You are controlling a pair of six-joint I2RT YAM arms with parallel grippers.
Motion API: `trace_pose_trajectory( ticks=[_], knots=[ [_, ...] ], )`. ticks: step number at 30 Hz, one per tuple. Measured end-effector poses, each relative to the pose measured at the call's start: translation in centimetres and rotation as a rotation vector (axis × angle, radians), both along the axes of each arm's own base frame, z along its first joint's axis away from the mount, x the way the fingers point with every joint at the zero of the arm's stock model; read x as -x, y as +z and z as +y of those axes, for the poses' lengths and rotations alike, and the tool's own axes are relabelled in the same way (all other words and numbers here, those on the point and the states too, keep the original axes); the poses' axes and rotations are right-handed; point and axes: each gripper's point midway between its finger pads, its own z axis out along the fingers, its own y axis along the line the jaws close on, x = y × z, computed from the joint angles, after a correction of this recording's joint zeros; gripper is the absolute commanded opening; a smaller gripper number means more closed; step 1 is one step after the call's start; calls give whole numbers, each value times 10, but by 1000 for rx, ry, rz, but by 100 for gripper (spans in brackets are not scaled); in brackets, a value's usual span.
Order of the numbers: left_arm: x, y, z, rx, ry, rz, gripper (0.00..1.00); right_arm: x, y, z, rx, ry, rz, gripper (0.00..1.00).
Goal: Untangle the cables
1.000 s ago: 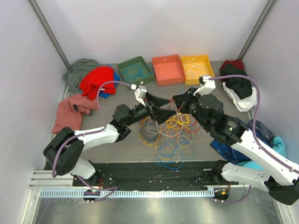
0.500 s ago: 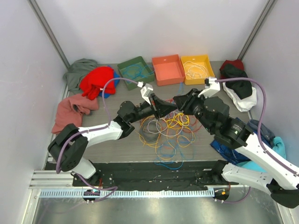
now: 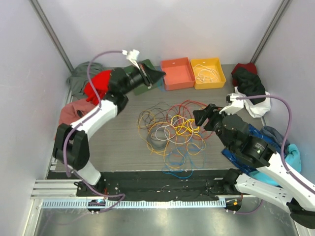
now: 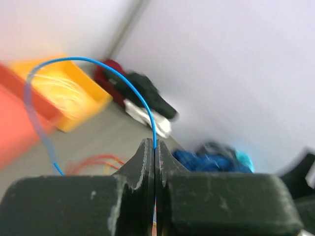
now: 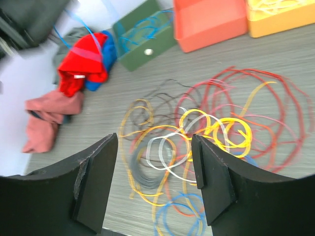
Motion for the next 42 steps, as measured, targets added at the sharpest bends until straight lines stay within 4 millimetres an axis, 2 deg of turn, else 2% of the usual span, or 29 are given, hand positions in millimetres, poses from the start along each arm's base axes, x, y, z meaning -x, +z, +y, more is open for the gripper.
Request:
trace_pose_trajectory(
  ticks=[2,5,7,9,12,16,22,24,25,28,30,31,33,34,37,39,42],
  knots=[
    [-37,9,23,4,74,25,0,3,-7,-9,25,-19,4,69],
    [-88,12,49,-6,175,56,0,3,-12,-17,51,-43,-2,69],
    [-121,3,62,-33,248,86,0,3,-14,-23,69,-62,-9,69],
    [-145,-9,69,-68,303,103,0,2,-16,-27,92,-80,-12,69],
    [-179,-33,73,-143,384,119,0,0,-21,-32,130,-101,-12,69],
    [-214,-71,81,-243,483,138,0,-5,-31,-34,191,-123,0,69],
    [-250,-137,98,-385,595,207,3,-12,-43,-35,272,-143,19,69],
    [-253,-156,102,-422,609,234,24,-14,-46,-35,293,-146,22,68],
    [-254,-166,103,-442,613,247,39,-15,-47,-35,300,-148,22,69],
    [-254,-192,109,-492,629,290,59,-18,-50,-34,318,-151,25,69],
    [-254,-201,115,-523,651,308,69,-20,-52,-33,330,-150,28,68],
    [-254,-203,118,-533,666,316,89,-21,-53,-32,335,-149,30,69],
    [-255,-200,122,-548,686,299,94,-21,-53,-32,336,-149,29,69],
    [-255,-198,125,-550,700,297,100,-22,-52,-32,335,-149,28,69],
    [-245,-184,130,-569,731,283,100,-22,-52,-32,329,-152,27,69],
    [-232,-161,135,-575,757,256,100,-22,-53,-31,326,-150,28,68],
    [-194,-109,135,-565,803,200,100,-23,-57,-28,314,-146,31,68]
  ],
)
